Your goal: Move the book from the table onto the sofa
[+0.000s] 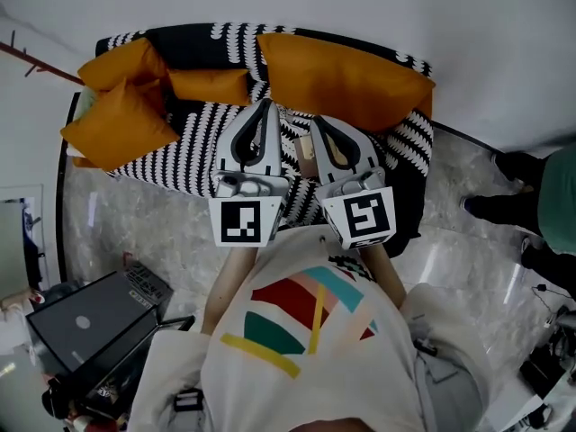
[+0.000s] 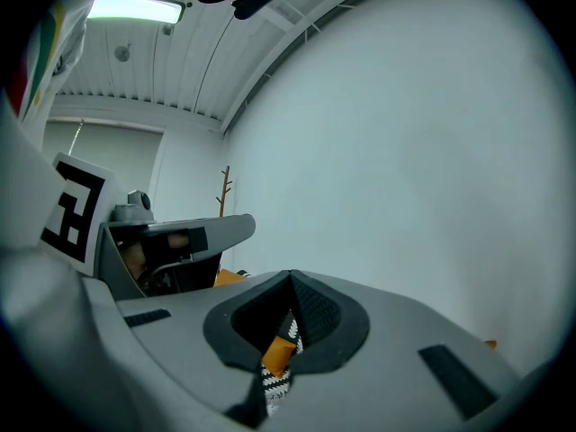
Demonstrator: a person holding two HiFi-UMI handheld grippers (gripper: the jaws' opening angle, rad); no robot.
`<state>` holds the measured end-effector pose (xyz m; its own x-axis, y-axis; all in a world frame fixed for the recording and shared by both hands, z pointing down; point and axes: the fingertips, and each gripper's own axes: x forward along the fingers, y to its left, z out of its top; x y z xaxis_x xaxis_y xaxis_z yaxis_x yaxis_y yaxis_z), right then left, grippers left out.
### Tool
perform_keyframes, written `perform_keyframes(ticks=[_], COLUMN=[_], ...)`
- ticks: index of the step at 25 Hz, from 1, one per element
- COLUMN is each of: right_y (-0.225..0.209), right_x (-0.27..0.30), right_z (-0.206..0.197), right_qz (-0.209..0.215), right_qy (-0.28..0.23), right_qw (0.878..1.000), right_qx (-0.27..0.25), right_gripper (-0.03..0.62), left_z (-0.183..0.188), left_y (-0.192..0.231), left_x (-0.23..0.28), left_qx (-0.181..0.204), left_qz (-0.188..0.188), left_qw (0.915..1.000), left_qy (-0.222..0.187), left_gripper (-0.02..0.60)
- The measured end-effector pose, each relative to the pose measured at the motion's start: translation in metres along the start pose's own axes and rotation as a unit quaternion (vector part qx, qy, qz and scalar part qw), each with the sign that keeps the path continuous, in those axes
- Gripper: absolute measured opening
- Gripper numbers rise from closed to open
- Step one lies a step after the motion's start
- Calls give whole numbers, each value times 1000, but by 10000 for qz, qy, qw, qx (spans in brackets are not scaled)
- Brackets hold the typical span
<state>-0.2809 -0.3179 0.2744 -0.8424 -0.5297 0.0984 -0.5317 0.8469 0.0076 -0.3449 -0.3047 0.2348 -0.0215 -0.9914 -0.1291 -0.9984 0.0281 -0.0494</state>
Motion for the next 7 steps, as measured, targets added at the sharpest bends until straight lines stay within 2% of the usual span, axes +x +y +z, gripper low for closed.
perform_keyframes(ticks=[7], right_y=[-2], right_x=[8], right_z=[-3], right_qz=[116], right_qy=[-66], right_qw=[9999], right_qx=[13], right_gripper=[12], left_z=[-4], left_y=[4], left_x=[4], left_qx=[164], left_qz=[137], left_qw=[9998], left_qy=[35], left_gripper=[8])
